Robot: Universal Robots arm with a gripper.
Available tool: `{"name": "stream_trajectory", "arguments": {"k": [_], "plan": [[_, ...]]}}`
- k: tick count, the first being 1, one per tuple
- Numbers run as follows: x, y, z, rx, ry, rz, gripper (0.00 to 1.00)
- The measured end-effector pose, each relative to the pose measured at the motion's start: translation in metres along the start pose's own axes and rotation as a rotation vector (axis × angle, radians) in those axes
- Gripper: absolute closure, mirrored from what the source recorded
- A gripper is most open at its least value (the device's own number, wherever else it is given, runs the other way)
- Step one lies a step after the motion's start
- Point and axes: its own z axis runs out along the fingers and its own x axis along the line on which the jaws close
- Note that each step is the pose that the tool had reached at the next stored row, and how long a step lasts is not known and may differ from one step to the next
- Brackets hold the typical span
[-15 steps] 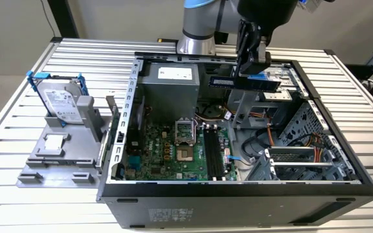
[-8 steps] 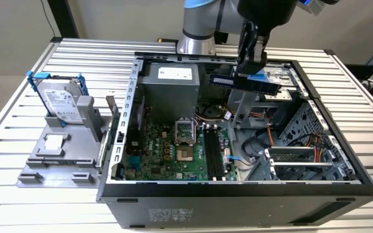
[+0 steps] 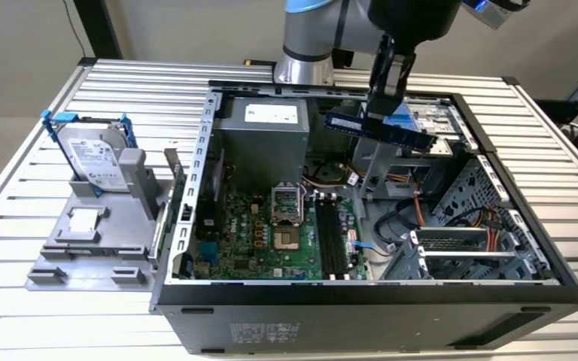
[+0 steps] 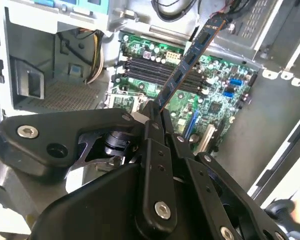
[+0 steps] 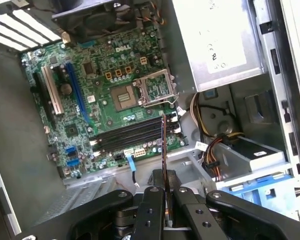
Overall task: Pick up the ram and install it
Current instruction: 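Insert the ram into the slot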
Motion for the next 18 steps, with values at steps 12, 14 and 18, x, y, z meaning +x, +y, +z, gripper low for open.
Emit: {"name": "stream_trajectory", "arguments": {"k": [12,14,18], "plan": [[0.0000,0.0000,0.0000,0.0021,-0.0010,0.194,1.00],[0.0000,0.0000,0.0000,0.0024,-0.0011,0.226,1.00],[0.0000,0.0000,0.0000,0.0032,-0.0013,0.291,1.00]]}}
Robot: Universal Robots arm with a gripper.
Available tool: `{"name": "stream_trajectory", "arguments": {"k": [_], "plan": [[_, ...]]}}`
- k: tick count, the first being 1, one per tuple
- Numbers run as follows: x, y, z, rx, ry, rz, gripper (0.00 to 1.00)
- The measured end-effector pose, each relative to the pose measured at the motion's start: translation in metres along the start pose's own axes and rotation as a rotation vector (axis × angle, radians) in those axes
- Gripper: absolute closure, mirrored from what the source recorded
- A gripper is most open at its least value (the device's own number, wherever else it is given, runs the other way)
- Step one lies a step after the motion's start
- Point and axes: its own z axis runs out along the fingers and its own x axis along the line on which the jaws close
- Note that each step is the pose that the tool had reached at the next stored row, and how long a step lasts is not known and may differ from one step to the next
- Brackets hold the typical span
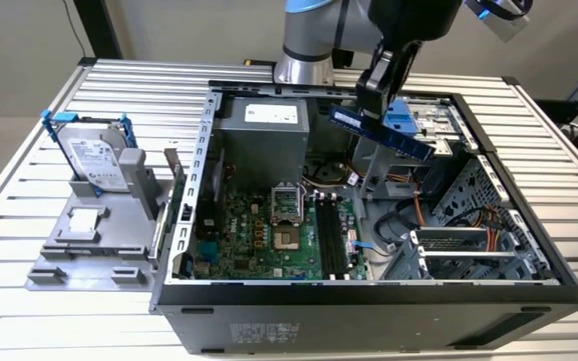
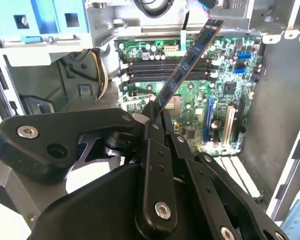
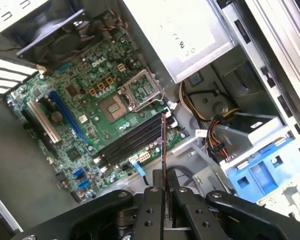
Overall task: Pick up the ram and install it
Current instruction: 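Insert the ram into the slot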
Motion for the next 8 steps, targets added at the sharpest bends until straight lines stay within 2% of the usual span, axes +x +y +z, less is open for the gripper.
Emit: {"name": "stream_trajectory", "arguments": {"k": [8], "plan": [[0.0000,0.0000,0.0000,0.0014,-0.0007,0.130,1.00]]}}
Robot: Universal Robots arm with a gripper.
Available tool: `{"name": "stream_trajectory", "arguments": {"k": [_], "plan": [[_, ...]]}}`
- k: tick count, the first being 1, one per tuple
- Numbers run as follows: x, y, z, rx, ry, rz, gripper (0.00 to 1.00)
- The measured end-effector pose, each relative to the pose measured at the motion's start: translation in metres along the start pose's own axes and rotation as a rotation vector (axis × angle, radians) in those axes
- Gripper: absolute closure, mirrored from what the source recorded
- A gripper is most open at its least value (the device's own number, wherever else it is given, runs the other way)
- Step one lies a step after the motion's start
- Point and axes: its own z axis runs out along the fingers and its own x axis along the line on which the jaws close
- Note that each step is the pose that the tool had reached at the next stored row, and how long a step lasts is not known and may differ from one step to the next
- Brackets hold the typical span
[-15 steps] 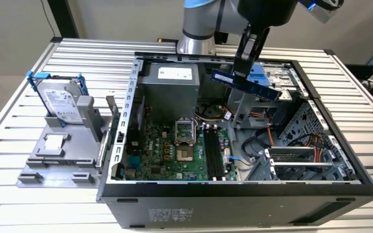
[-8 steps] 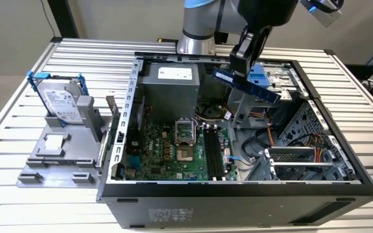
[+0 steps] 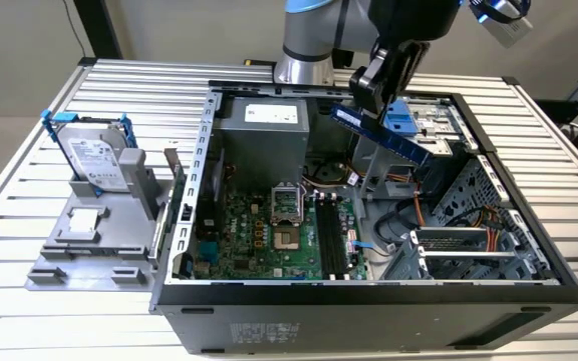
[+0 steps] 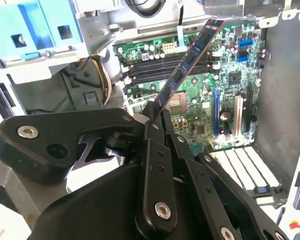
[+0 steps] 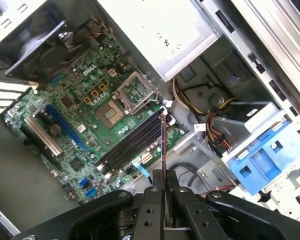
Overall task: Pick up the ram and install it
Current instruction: 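Insert the ram into the slot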
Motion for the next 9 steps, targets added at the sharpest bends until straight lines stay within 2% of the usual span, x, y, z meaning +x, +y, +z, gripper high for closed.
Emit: {"name": "stream_trajectory", "arguments": {"k": [9], "plan": [[0.0000,0.0000,0.0000,0.0016,-0.0008,0.147,1.00]]}}
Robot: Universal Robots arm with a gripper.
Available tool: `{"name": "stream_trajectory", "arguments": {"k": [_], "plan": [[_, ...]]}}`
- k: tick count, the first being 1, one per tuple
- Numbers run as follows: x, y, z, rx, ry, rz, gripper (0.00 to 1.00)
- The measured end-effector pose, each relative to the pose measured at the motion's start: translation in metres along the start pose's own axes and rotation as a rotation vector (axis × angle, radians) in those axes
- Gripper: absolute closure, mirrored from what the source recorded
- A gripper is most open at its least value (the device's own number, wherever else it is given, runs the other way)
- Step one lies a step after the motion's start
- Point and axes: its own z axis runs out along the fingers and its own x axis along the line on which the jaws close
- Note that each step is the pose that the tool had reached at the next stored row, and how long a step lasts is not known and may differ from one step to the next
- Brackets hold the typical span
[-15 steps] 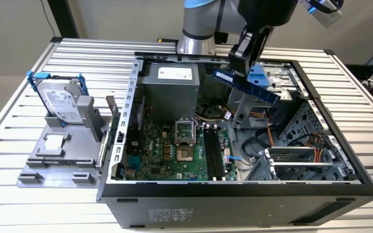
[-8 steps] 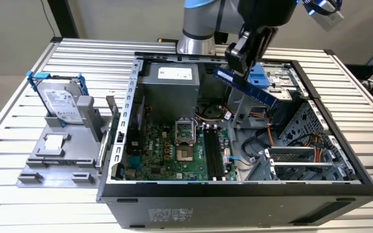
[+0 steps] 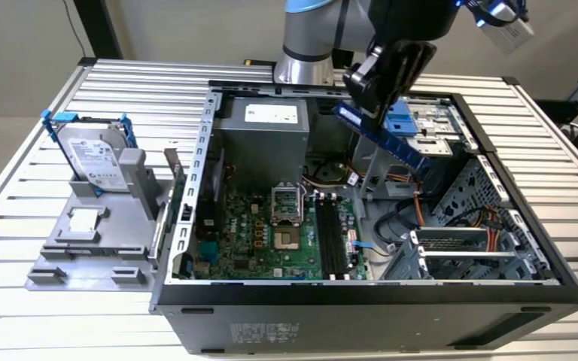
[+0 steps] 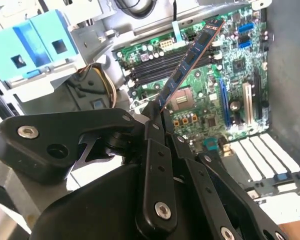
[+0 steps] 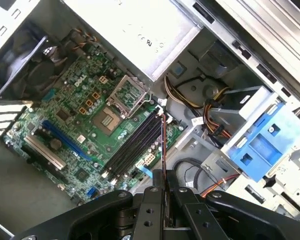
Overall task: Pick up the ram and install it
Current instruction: 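Insert the ram into the slot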
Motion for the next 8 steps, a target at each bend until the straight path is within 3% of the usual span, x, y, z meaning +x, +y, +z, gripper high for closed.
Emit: {"name": "stream_trajectory", "arguments": {"k": [8], "plan": [[0.0000,0.0000,0.0000,0.0014,-0.0006,0.133,1.00]]}}
